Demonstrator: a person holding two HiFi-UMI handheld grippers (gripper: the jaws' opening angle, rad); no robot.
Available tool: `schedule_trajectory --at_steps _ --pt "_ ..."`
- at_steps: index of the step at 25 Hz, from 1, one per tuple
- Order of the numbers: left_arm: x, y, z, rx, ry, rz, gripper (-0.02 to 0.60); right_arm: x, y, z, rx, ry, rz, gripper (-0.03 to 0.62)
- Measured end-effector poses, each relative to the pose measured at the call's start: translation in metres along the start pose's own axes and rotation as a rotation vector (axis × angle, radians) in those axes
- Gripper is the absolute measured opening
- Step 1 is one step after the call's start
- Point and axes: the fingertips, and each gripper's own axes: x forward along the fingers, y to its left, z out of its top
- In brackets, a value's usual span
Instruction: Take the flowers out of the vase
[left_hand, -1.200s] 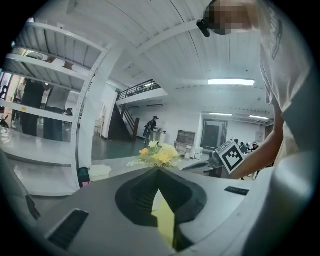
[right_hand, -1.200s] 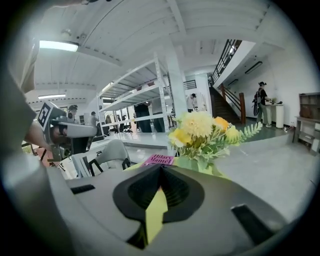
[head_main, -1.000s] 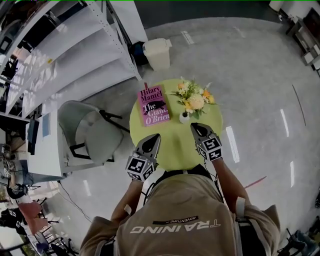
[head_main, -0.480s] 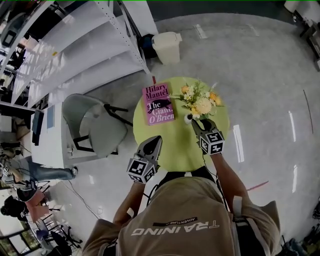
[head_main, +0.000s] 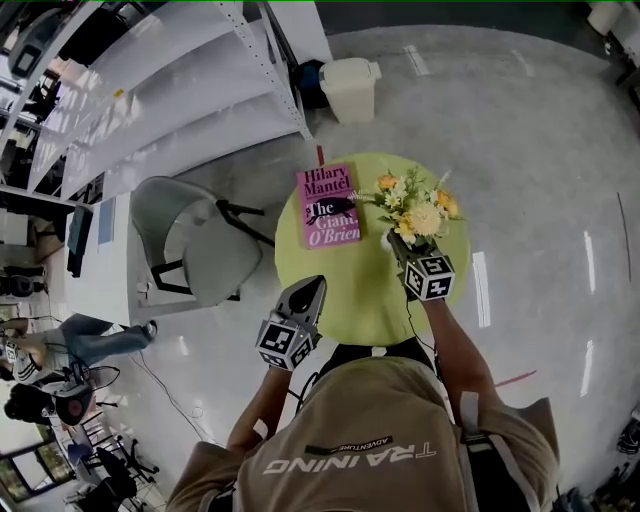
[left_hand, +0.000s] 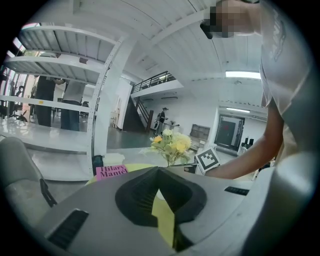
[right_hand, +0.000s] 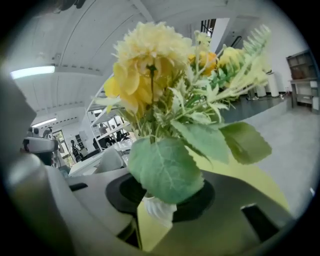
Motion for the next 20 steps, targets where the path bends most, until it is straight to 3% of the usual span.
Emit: schedule_trajectory --at_steps 5,10,20 --pt "-0.003 0.005 -0.005 -0.009 0.010 0.004 0.002 0.007 0.004 0.006 -0.057 -0.013 -0.009 0.060" --pt "-0.004 0.002 -0.011 -0.007 0.013 -0.012 0.002 0.000 0.010 0.010 -0.076 -0.046 0.003 0.057" --pt "0.000 -0.011 -0.014 -0.006 -0.002 -0.057 0.002 -0.027 0.022 0.057 -0.127 -0.146 0.009 0.048"
